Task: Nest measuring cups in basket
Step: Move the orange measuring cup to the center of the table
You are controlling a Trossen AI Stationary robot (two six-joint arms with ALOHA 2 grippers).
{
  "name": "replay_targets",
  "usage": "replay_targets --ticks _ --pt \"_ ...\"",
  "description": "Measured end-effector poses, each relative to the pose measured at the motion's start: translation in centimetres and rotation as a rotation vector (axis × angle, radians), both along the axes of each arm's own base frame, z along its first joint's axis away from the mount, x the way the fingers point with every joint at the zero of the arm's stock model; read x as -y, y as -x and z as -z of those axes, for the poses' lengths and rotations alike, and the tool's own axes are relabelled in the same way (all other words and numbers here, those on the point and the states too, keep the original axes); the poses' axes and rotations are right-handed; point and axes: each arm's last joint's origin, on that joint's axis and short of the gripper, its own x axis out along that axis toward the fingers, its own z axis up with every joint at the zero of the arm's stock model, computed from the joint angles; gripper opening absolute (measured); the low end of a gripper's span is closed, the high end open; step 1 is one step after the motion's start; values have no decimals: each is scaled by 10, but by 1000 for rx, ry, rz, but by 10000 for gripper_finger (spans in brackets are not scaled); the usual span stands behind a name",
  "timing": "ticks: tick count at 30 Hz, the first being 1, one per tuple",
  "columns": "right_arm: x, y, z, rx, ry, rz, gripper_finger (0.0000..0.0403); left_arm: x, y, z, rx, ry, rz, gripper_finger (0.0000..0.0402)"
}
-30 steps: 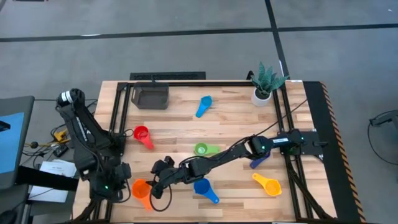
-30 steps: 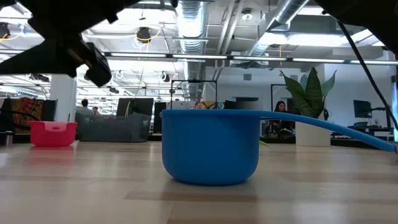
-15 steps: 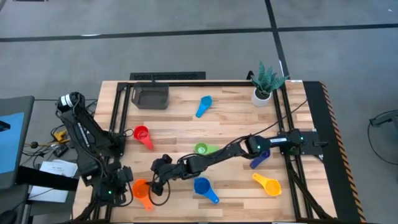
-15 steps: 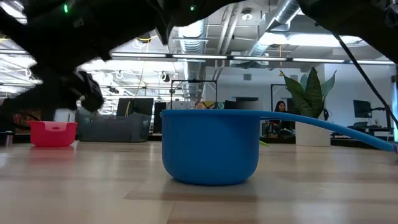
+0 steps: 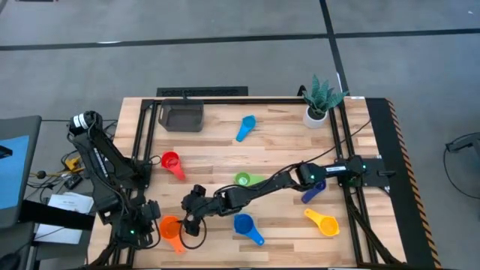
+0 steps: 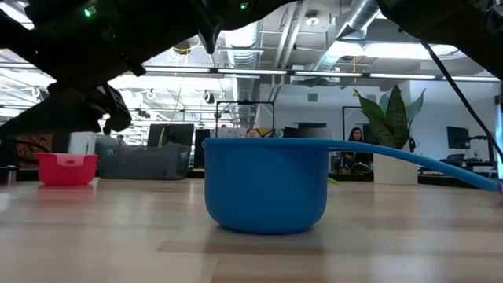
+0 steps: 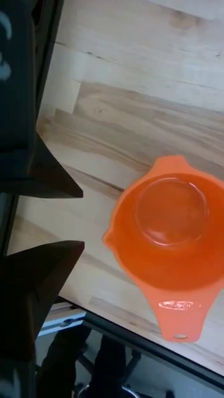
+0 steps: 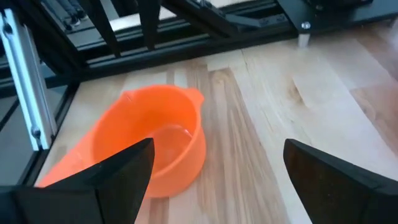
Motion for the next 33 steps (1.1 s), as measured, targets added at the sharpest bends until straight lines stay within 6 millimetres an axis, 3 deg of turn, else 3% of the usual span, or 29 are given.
replay_targets --ticks 7,13,21,33 --pt "0 -1 -1 15 25 -22 379 0 0 0 -8 9 -23 108" --pt "-9 1 25 -36 79 -55 373 0 0 0 -16 19 -41 108" --pt "-21 3 24 -5 55 -61 354 1 0 0 -30 32 -48 108" --pt "-8 -2 22 15 19 14 349 1 0 0 -35 35 -59 108"
